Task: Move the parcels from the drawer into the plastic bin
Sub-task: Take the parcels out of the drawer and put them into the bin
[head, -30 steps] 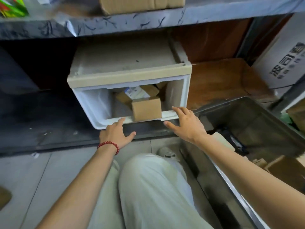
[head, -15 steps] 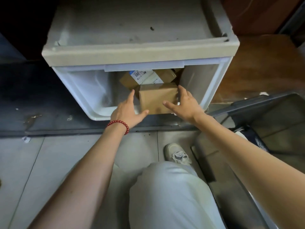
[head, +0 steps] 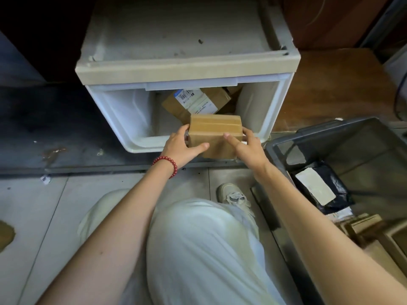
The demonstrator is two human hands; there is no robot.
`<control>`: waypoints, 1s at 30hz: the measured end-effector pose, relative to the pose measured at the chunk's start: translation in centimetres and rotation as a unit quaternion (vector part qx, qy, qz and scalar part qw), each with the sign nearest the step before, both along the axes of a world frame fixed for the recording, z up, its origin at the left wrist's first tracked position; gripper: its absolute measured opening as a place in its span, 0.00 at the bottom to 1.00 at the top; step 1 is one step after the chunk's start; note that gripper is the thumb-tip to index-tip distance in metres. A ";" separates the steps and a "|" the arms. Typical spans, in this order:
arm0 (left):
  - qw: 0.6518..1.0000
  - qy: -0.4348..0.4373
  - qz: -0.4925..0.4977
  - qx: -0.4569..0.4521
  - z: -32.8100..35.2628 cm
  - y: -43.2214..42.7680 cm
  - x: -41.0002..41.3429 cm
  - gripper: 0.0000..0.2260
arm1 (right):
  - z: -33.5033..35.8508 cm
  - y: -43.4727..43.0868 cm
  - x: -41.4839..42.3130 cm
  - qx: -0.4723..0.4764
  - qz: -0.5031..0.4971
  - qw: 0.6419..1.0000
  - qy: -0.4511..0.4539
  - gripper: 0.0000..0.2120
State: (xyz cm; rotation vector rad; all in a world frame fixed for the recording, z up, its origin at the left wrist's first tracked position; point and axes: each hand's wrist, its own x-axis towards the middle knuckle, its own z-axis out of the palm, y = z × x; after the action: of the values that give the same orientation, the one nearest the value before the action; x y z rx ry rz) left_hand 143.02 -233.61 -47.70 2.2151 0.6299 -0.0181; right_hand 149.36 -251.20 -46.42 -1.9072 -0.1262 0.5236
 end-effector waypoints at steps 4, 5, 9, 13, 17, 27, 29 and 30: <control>0.999 -0.027 -0.007 -0.038 2.6 -1.5 -3.4 0.34 | 1.5 -2.1 -4.6 0.091 -0.054 0.994 0.012 0.25; 0.998 -0.030 -0.010 -0.048 3.3 -2.0 -4.3 0.33 | 1.8 -2.8 -5.9 0.109 -0.069 0.991 0.015 0.24; 0.996 -0.058 -0.011 -0.069 5.9 -3.4 -7.6 0.30 | 2.8 -5.1 -9.6 0.151 -0.092 0.984 0.025 0.17; 0.996 -0.089 0.001 -0.027 7.5 -4.0 -10.1 0.32 | 3.6 -6.2 -11.0 0.187 -0.102 0.975 0.065 0.14; 0.998 -0.063 -0.028 -0.012 8.5 -4.7 -11.1 0.42 | 3.6 -6.6 -11.4 0.228 -0.123 0.961 0.098 0.20; 0.995 -0.058 -0.052 -0.064 6.5 -5.3 -10.2 0.30 | 2.4 -5.8 -9.6 0.185 -0.092 0.977 0.046 0.28; 0.994 -0.079 -0.033 -0.071 6.4 -5.8 -9.6 0.33 | 2.0 -5.8 -9.2 0.193 -0.103 0.974 0.052 0.30; 0.994 -0.087 -0.025 -0.069 6.3 -5.9 -9.2 0.35 | 1.9 -5.9 -9.2 0.199 -0.114 0.972 0.060 0.30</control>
State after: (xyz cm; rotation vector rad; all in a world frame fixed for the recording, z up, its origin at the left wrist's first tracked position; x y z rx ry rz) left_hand 133.80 -239.56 -41.38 2.0710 0.4643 0.1017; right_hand 140.20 -257.05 -44.53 -1.4718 0.0634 0.4200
